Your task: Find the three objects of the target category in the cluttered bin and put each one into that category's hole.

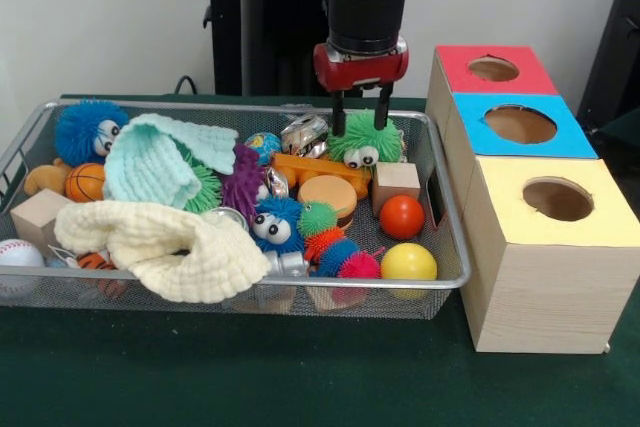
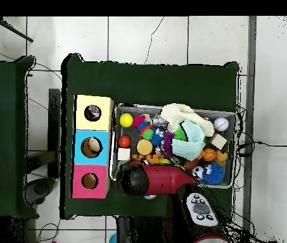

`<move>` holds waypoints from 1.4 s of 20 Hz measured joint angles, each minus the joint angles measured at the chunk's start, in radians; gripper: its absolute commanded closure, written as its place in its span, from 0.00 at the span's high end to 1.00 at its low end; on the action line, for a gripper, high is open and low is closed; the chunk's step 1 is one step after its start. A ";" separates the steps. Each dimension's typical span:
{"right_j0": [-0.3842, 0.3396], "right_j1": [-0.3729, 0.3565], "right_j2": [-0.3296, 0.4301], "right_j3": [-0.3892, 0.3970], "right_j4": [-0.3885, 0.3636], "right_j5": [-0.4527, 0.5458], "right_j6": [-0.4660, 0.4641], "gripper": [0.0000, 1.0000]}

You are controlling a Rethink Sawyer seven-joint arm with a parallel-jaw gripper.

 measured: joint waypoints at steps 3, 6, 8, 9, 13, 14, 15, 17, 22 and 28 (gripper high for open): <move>0.011 -0.004 0.001 0.010 0.062 0.005 0.008 1.00; 0.017 -0.013 0.001 0.020 0.104 0.014 0.010 1.00; 0.022 -0.023 0.001 0.031 0.135 0.023 0.010 1.00; 0.024 -0.027 0.001 0.036 0.148 0.027 0.010 1.00; 0.032 -0.030 -0.001 0.055 0.191 0.028 0.010 1.00; 0.038 -0.026 -0.007 0.054 0.193 0.028 0.010 1.00; 0.052 -0.016 -0.022 0.051 0.193 0.028 0.010 1.00; 0.075 -0.001 -0.048 0.045 0.193 0.028 0.010 1.00; 0.141 0.062 -0.122 0.021 0.179 0.028 0.010 1.00; 0.183 0.139 -0.175 -0.029 0.173 0.008 0.010 1.00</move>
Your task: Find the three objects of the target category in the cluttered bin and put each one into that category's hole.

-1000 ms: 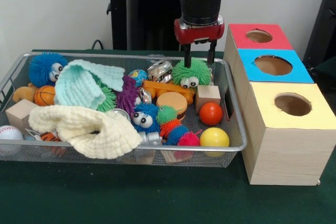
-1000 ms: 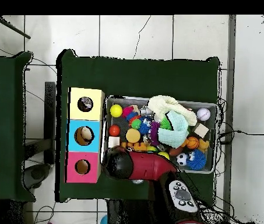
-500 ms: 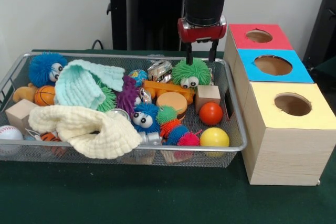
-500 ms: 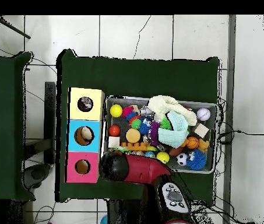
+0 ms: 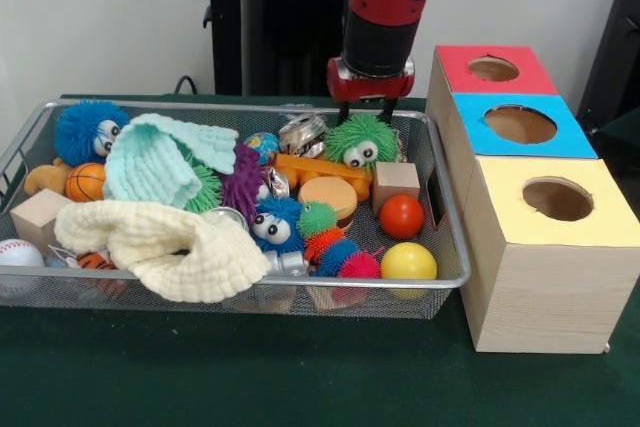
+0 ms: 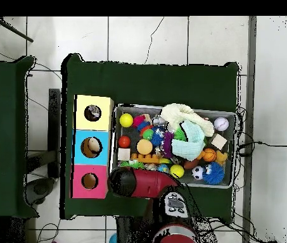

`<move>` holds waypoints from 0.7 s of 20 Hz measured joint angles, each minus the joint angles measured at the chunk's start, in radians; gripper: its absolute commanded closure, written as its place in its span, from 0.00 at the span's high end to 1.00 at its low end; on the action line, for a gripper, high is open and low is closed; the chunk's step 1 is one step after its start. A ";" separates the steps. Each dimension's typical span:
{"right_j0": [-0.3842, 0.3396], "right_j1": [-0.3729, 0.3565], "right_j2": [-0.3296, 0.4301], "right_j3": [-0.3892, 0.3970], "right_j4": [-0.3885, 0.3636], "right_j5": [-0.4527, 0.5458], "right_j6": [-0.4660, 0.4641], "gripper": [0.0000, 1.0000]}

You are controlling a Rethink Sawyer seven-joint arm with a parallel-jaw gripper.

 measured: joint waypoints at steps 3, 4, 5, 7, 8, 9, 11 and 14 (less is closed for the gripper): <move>0.011 0.031 -0.017 -0.024 0.000 -0.015 0.000 1.00; 0.013 0.042 -0.023 -0.031 0.000 -0.022 0.000 1.00; 0.014 0.053 -0.026 -0.038 0.000 -0.032 0.000 1.00; 0.011 0.081 -0.029 -0.043 -0.001 -0.073 0.000 0.00; 0.011 0.082 -0.029 -0.043 -0.001 -0.076 0.000 0.00; 0.002 0.096 -0.029 -0.040 -0.001 -0.116 0.000 0.00; -0.006 0.103 -0.029 -0.038 -0.001 -0.142 0.000 0.00; -0.034 0.104 -0.027 -0.028 -0.001 -0.181 0.000 0.00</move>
